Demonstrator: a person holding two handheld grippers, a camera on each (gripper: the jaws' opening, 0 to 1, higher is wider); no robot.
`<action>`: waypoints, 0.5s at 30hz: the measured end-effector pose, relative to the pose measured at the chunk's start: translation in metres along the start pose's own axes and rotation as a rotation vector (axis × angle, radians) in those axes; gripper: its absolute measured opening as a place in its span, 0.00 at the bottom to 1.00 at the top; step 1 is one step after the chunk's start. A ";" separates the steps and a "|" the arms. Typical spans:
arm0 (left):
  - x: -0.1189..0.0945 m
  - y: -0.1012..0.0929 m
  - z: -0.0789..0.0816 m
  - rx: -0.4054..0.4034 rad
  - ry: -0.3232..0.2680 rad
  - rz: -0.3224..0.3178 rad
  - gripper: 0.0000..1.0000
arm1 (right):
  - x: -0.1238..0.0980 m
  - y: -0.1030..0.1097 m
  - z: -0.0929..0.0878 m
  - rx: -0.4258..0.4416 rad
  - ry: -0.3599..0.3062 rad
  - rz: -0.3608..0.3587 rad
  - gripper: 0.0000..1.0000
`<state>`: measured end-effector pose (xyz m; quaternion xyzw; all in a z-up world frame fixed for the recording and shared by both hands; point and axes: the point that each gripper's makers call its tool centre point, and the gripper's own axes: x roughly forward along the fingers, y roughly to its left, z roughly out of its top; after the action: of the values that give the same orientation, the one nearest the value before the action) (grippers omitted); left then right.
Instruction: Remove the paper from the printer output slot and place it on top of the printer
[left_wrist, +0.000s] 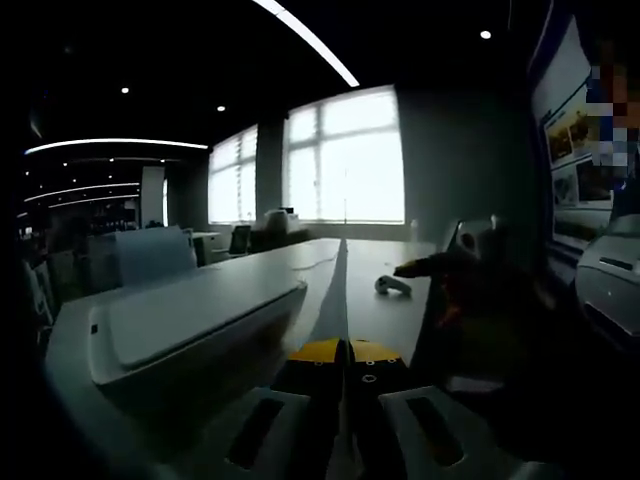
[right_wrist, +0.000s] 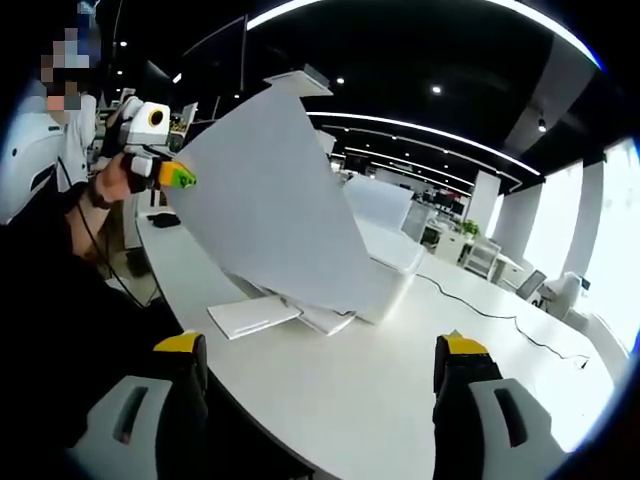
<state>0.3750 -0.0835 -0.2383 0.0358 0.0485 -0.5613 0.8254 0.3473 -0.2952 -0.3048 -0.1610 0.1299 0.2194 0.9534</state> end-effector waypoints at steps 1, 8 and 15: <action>0.000 0.000 0.001 0.001 -0.001 0.000 0.05 | 0.000 0.000 0.000 -0.001 -0.001 0.000 0.89; -0.002 0.005 0.002 -0.004 -0.006 0.006 0.05 | 0.000 0.000 0.000 0.000 -0.002 0.000 0.89; -0.002 0.007 0.005 -0.004 -0.008 0.008 0.05 | -0.001 -0.002 0.000 0.001 -0.003 -0.004 0.89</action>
<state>0.3805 -0.0796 -0.2335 0.0319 0.0462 -0.5582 0.8278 0.3474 -0.2970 -0.3041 -0.1606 0.1281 0.2176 0.9542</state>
